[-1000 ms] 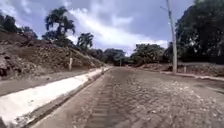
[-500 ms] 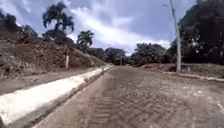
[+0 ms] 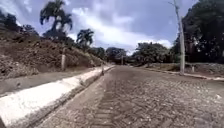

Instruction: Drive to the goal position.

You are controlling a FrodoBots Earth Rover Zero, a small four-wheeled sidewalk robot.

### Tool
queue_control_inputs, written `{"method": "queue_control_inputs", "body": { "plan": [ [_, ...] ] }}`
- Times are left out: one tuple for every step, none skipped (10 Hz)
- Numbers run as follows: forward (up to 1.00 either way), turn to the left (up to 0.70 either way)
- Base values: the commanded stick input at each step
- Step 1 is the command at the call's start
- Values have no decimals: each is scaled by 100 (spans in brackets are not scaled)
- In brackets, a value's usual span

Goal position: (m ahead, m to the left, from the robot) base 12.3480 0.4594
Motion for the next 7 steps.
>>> {"method": "queue_control_inputs", "body": {
  "plan": [
    [100,0],
    [100,0],
    [100,0],
    [100,0],
    [100,0],
    [100,0],
    [100,-15]
  ]
}}
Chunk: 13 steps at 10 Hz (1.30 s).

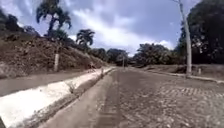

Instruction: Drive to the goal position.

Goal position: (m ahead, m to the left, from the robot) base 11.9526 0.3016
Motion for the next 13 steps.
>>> {"method": "queue_control_inputs", "body": {
  "plan": [
    [100,-27],
    [100,-15],
    [100,0],
    [100,0],
    [100,-14],
    [100,-13],
    [100,0],
    [100,0],
    [100,0],
    [100,0],
    [100,0],
    [100,0],
    [100,0]
  ]
}}
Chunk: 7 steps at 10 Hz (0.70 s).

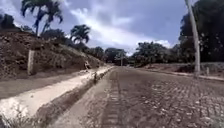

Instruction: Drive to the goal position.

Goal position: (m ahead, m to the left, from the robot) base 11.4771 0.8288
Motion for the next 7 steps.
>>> {"method": "queue_control_inputs", "body": {
  "plan": [
    [100,0],
    [100,0],
    [100,0],
    [100,0],
    [100,0],
    [100,0],
    [100,0]
  ]
}}
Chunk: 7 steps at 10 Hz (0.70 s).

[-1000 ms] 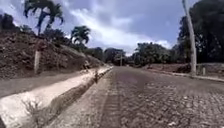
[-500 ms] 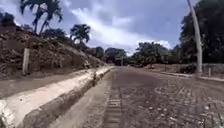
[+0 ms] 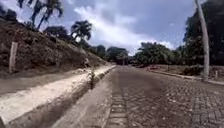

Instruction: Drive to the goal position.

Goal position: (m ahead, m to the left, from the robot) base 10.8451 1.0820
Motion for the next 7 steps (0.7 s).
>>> {"method": "queue_control_inputs", "body": {
  "plan": [
    [100,0],
    [100,0],
    [100,0],
    [100,0],
    [100,0],
    [100,0],
    [100,0]
  ]
}}
